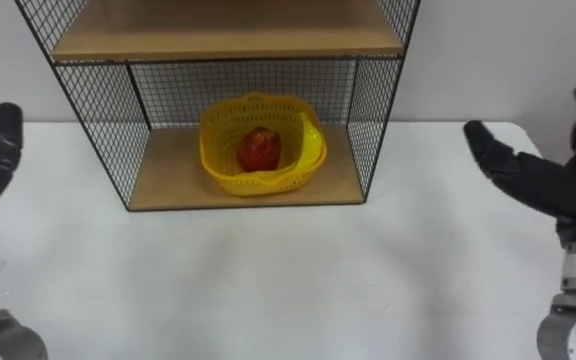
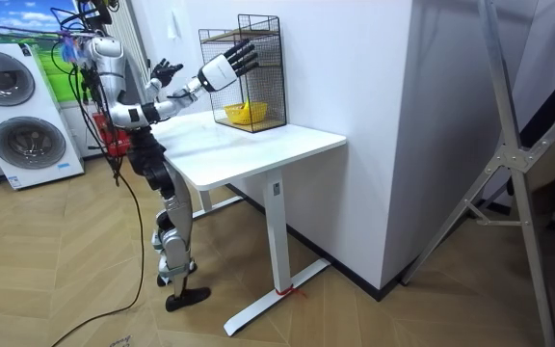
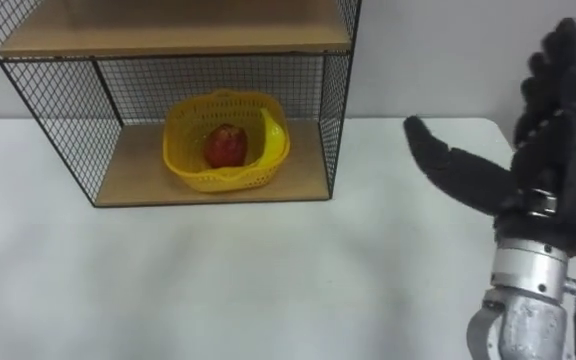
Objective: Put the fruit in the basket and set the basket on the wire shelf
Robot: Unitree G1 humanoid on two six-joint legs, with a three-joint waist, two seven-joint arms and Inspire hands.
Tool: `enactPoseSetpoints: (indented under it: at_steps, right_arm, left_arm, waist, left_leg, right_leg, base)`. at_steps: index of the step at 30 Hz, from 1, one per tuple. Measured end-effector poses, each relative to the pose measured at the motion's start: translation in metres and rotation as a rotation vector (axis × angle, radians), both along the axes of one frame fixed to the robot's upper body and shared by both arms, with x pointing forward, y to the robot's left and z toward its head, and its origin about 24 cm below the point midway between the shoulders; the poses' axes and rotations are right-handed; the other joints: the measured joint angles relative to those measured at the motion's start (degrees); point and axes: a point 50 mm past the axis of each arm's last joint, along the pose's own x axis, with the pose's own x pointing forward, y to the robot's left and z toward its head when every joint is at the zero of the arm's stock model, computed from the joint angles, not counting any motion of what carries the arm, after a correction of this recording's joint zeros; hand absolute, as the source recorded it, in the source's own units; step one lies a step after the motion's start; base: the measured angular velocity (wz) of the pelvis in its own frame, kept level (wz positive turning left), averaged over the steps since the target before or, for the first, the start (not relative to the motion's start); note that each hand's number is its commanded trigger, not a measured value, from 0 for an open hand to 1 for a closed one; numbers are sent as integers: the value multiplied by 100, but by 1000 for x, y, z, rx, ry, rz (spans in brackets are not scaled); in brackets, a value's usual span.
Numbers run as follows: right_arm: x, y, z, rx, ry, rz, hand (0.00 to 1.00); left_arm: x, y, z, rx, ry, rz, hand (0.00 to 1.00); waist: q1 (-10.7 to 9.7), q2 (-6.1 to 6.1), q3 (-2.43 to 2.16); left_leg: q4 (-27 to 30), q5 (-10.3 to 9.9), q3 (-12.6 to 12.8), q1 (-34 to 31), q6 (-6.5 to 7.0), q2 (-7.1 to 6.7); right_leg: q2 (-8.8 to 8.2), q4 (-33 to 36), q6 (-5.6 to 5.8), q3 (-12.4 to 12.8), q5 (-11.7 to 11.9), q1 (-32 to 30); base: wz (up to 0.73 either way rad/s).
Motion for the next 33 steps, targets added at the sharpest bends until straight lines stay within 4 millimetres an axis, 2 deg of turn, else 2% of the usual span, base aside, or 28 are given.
enactPoseSetpoints:
  at_steps: [4, 8, 11, 14, 16, 18, 19, 20, 21, 22, 25, 28, 30, 31, 33]
  right_arm:
    - [-14, -27, 11, -3, -68, -194, 0]
    - [-34, -57, 35, -39, -177, -410, 0]
    - [-50, -75, 46, -44, -234, -547, 0]
    - [-69, -90, 47, 1, -268, -686, 0]
    - [-81, -105, 38, 56, -244, -776, 0]
    - [-97, -126, 11, 203, -137, -912, 0]
    - [-100, -129, 4, 240, -110, -938, 0]
    - [-105, -135, -10, 295, -47, -988, 0]
    - [-112, -140, -27, 351, 27, -1041, 0]
    - [-116, -142, -34, 388, 57, -1063, 0]
    - [-140, -149, -69, 530, 198, -1169, 0]
    - [-160, -151, -96, 612, 313, -1247, 0]
    - [-184, -148, -123, 729, 412, -1335, 0]
    - [-189, -147, -129, 757, 430, -1358, 0]
    - [-213, -139, -151, 844, 520, -1444, 0]
  left_arm:
    - [-19, 17, 10, 35, -33, 164, 0]
    - [-45, 43, 26, 55, -126, 396, 0]
    - [-62, 59, 33, 35, -164, 518, 0]
    - [-81, 75, 36, -35, -202, 616, 0]
    - [-95, 87, 28, -113, -183, 664, 0]
    - [-112, 109, 3, -276, -88, 743, 0]
    - [-117, 113, -8, -327, -52, 769, 0]
    - [-127, 120, -31, -428, 29, 822, 0]
    - [-135, 124, -52, -528, 99, 867, 0]
    - [-139, 125, -61, -572, 128, 887, 0]
    - [-160, 124, -104, -733, 285, 992, 0]
    - [-173, 121, -125, -781, 383, 1031, 0]
    - [-183, 115, -141, -826, 473, 1042, 0]
    - [-185, 114, -145, -835, 495, 1046, 0]
    - [-198, 108, -159, -868, 577, 1069, 0]
  waist:
    - [-29, -10, -11]
    - [6, -58, 22]
    - [42, -73, 24]
    - [86, -78, 21]
    - [81, -92, 18]
    - [13, -122, 20]
    - [13, -110, 21]
    - [-7, -83, 21]
    - [-8, -71, 19]
    - [-8, -75, 18]
    - [-22, -36, 2]
    - [-40, -27, 1]
    - [-54, -28, 0]
    - [-55, -30, -2]
    - [-99, -27, -8]
  left_leg:
    - [7, 1, -8, 2, 0, -10]
    - [-7, 2, 11, -15, 0, -5]
    - [-9, 2, 11, -21, -2, -7]
    - [-3, 0, -8, -57, -2, -9]
    - [-1, -1, -11, -90, 0, -10]
    - [10, 0, -42, -114, 1, -17]
    - [8, 0, -39, -113, 1, -17]
    - [8, 0, -39, -111, 1, -19]
    - [9, 0, -39, -112, 1, -19]
    - [7, -1, -35, -113, 1, -17]
    - [2, -1, -6, -150, 1, -15]
    - [-26, 1, 9, -148, 3, -14]
    - [-33, 1, 18, -142, 3, -14]
    - [-33, 1, 12, -137, 3, -14]
    - [-33, 0, -15, -95, 2, -17]
  right_leg:
    - [-6, -3, 11, -5, -38, -25]
    - [-22, 90, 8, -2, -85, -93]
    - [-30, 140, 0, 28, -125, -140]
    - [-71, 210, 11, 40, -184, -204]
    - [-110, 209, 17, -13, -186, -230]
    - [-114, 211, 15, -23, -184, -231]
    - [-114, 211, 15, -10, -184, -233]
    - [-114, 215, 15, -2, -184, -234]
    - [-113, 218, 15, 9, -184, -239]
    - [-110, 223, 14, 20, -184, -249]
    - [-105, 245, 12, 68, -185, -311]
    - [-111, 248, 13, 70, -185, -325]
    - [-111, 293, 11, 91, -187, -341]
    - [-112, 292, 11, 89, -188, -332]
    - [-112, 244, 12, 77, -196, -268]
  base:
    - [1]
    - [0]
    - [-2]
    - [0]
    - [6]
    - [9]
    - [0]
    - [-4]
    - [-3]
    - [-6]
    - [-5]
    - [-1]
    - [-3]
    - [0]
    - [7]
